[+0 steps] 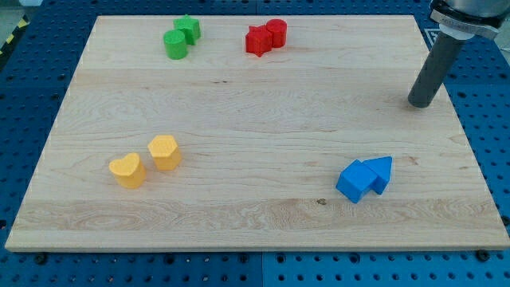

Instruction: Push the blue cube slightly up

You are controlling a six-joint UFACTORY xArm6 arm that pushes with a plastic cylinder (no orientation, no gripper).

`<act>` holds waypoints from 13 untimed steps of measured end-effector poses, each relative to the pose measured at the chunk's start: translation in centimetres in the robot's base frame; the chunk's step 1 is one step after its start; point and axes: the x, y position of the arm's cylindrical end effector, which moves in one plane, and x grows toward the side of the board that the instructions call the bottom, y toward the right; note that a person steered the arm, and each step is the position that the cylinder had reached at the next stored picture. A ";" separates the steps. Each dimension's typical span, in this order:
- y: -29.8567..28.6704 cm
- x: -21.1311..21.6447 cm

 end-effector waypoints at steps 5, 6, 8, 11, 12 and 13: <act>-0.9 6.1; 1.5 10.1; -2.9 18.8; -11.4 17.6; -11.4 15.2; -11.7 12.5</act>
